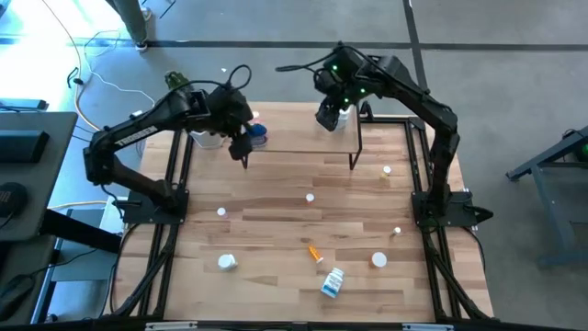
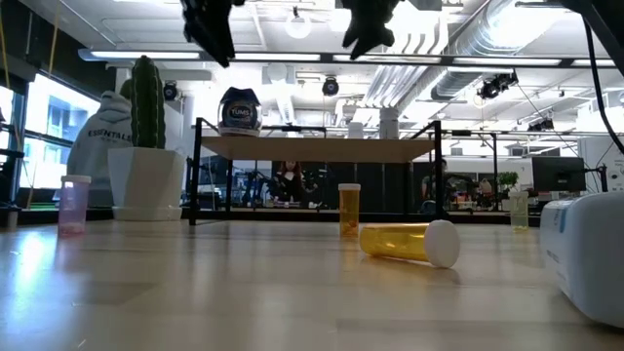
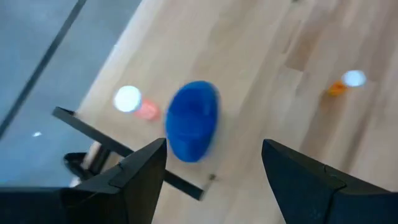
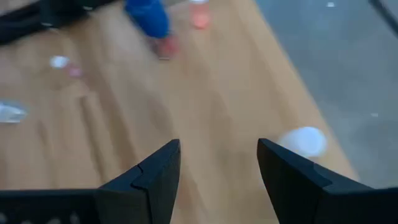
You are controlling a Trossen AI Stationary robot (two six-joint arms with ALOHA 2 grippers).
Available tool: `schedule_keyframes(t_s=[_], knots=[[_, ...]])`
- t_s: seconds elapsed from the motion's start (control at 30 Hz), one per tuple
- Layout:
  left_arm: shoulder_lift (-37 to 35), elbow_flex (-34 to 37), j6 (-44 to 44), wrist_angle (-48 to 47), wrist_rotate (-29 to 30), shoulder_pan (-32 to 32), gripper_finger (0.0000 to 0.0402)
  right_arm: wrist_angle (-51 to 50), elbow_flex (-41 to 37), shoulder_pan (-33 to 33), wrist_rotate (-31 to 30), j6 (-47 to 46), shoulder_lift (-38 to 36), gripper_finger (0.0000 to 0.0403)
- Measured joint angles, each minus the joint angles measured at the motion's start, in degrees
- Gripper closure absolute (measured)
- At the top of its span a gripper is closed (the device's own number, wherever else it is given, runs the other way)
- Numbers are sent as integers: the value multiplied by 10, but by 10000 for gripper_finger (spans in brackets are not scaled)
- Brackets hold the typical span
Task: Pick and place medicine bottles onto shelf by color
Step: Put the orange large pill bottle on the shelf
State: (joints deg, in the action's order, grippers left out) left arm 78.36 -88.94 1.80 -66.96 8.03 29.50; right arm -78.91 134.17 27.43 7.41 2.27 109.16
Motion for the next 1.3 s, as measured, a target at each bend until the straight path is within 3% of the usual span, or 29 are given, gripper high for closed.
schedule_keyframes(t_s=[0.27, 0.47, 0.6, 1.0, 1.17, 1.3], knots=[[-94, 109, -72, 53, -35, -88, 147, -29, -1, -87, 5, -31, -2, 199], [-159, 205, -134, 118, -35, -153, 147, -55, -2, -167, -74, -76, -1, 199], [-181, 245, -167, 119, -28, -188, 147, -70, -46, -210, -105, -126, -4, 199], [-189, 263, -177, 120, -24, -262, 147, -81, -156, -323, -108, -300, -10, 199], [-188, 263, -177, 119, -24, -282, 147, -98, -219, -377, -138, -371, -11, 199], [-188, 263, -177, 119, -24, -295, 147, -101, -265, -413, -112, -434, -10, 199]])
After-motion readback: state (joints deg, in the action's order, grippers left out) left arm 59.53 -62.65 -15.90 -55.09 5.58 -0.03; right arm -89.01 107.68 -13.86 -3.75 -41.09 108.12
